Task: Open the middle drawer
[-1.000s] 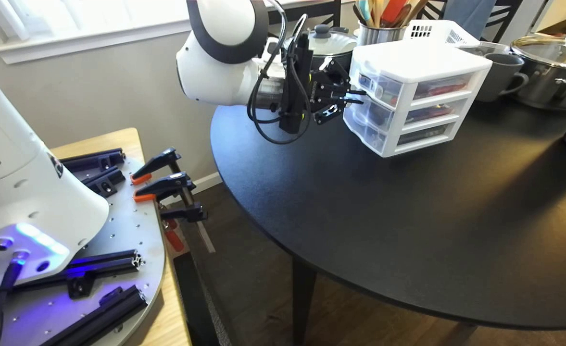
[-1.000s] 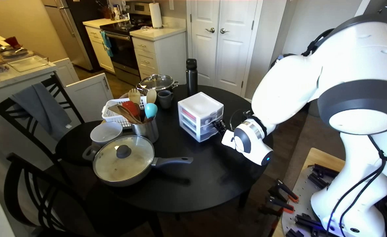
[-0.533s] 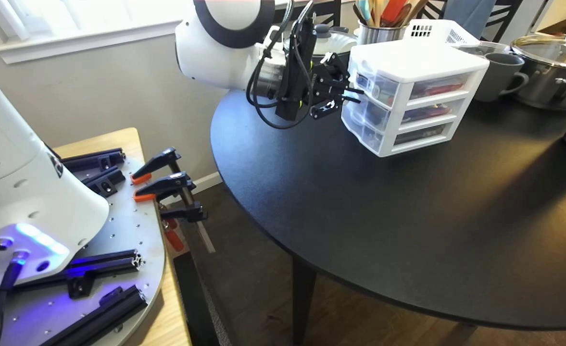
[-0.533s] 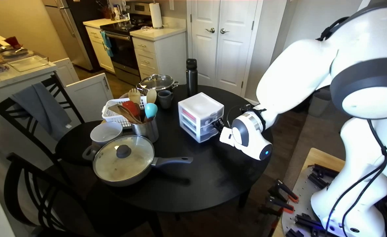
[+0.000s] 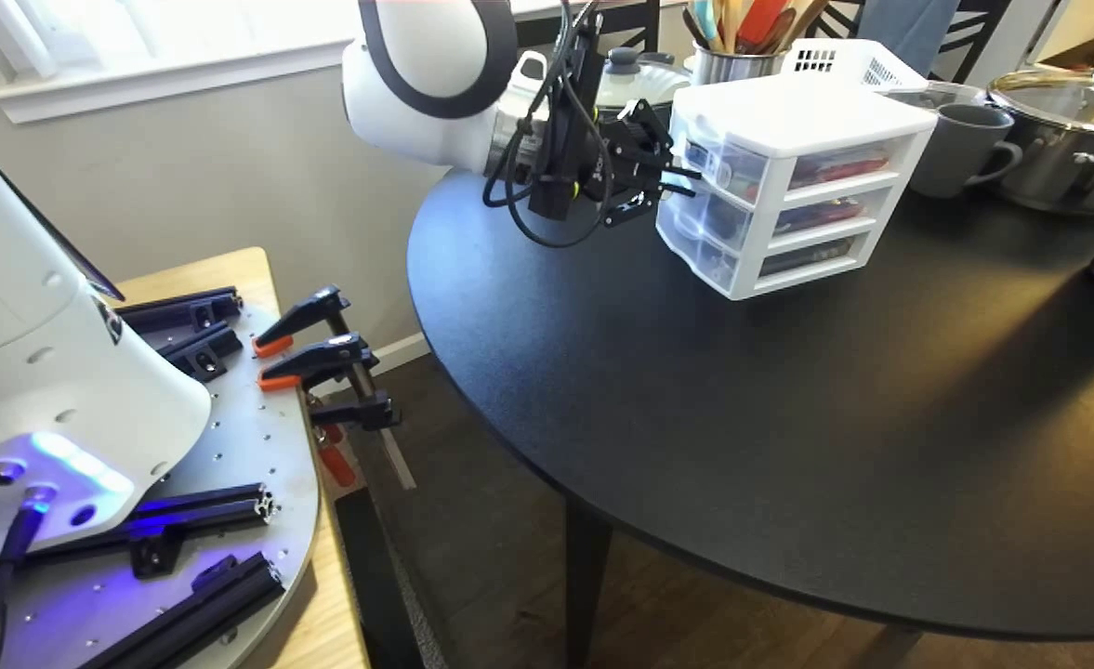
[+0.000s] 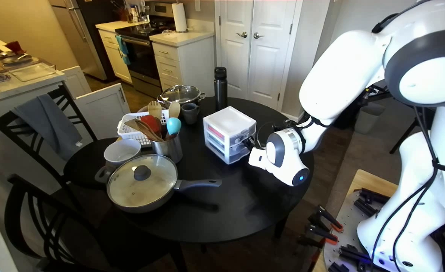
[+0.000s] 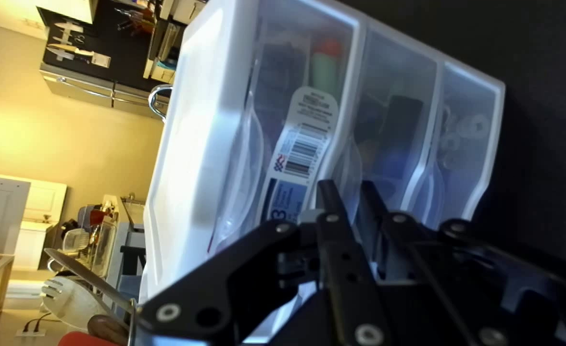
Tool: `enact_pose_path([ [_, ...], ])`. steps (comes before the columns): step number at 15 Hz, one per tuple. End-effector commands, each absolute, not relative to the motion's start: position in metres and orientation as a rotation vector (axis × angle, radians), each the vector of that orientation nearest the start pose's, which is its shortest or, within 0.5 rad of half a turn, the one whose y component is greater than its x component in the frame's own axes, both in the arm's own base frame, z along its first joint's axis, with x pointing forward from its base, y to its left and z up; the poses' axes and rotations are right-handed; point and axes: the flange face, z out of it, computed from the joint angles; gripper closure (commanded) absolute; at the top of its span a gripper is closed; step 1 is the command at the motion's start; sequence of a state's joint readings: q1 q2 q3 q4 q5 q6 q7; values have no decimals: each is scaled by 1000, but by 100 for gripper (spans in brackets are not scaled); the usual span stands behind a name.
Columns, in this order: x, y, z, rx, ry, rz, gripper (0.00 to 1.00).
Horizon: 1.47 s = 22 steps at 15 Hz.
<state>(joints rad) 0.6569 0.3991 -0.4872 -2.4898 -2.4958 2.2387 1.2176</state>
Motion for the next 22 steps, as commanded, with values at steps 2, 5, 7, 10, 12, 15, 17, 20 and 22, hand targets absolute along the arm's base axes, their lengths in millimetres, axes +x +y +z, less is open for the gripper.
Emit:
enact_pose_path([
  [2, 452, 31, 121, 1406, 1278, 448, 94],
  [5, 464, 31, 112, 1385, 1198, 503, 94],
  [7, 472, 31, 104, 1371, 1164, 519, 94],
  [10, 484, 29, 95, 1340, 1126, 533, 94],
  [12, 495, 26, 91, 1325, 1103, 536, 94],
  [15, 515, 17, 89, 1309, 1063, 530, 94],
  [17, 525, 14, 89, 1310, 1045, 534, 94],
  [20, 523, 20, 91, 1314, 1036, 561, 94],
  [22, 510, 28, 95, 1322, 1032, 598, 94],
])
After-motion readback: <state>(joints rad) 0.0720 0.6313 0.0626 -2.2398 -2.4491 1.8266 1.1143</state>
